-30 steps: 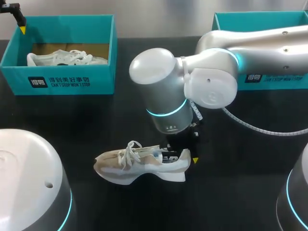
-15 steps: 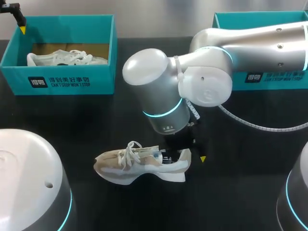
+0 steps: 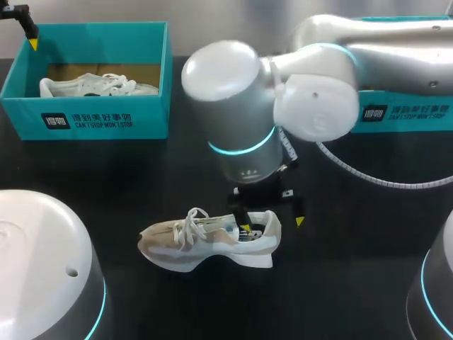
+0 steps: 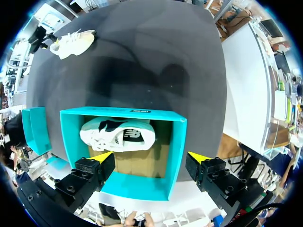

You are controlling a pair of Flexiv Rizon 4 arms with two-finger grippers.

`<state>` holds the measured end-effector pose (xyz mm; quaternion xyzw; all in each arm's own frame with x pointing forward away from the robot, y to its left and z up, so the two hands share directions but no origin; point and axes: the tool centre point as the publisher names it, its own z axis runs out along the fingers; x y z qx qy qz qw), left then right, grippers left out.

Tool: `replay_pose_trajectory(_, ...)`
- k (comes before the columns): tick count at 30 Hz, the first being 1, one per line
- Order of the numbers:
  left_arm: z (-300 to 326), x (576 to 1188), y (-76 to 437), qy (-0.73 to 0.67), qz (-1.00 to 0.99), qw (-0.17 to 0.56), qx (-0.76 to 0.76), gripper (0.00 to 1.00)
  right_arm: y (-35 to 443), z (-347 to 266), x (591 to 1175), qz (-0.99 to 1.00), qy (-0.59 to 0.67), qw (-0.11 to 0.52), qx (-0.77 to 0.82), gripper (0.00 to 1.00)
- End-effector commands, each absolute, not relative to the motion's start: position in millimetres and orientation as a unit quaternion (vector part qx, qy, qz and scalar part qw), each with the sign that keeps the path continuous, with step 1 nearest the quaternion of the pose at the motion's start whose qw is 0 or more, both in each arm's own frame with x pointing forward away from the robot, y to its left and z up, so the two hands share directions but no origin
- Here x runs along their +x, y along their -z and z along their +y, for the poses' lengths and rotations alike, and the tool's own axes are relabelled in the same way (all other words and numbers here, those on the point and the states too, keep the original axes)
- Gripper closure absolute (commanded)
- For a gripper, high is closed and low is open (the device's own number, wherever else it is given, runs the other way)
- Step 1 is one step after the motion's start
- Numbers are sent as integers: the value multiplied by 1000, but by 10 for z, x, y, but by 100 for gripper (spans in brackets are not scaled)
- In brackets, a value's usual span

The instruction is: Take the shoe out of the shoebox, open the shoe tongue, remove and reinsert the insole, then place the shoe into the shoebox

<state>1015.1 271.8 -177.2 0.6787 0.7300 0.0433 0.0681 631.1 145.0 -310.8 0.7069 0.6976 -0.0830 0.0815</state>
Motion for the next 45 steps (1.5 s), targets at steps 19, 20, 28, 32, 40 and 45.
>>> replay_pose_trajectory(19,2717,10135,1769,-45,730,68,679,0,2351,1077,6204,859,-174,-7,481,0)
replay_pose_trajectory(20,2717,10135,1769,-45,730,68,679,0,2361,1055,6215,867,-192,-18,459,0)
replay_pose_trajectory(28,2717,10135,1769,-45,730,68,679,0,2428,1010,6275,883,-164,-47,436,0)
replay_pose_trajectory(32,2717,10135,1769,-45,730,68,679,0,2428,1010,6275,883,-164,-47,436,0)
replay_pose_trajectory(40,2717,10135,1769,-45,730,68,679,0,2610,709,6325,863,-398,-85,301,0)
replay_pose_trajectory(45,2717,10135,1769,-45,730,68,679,0,2700,499,6394,851,-454,-65,255,0)
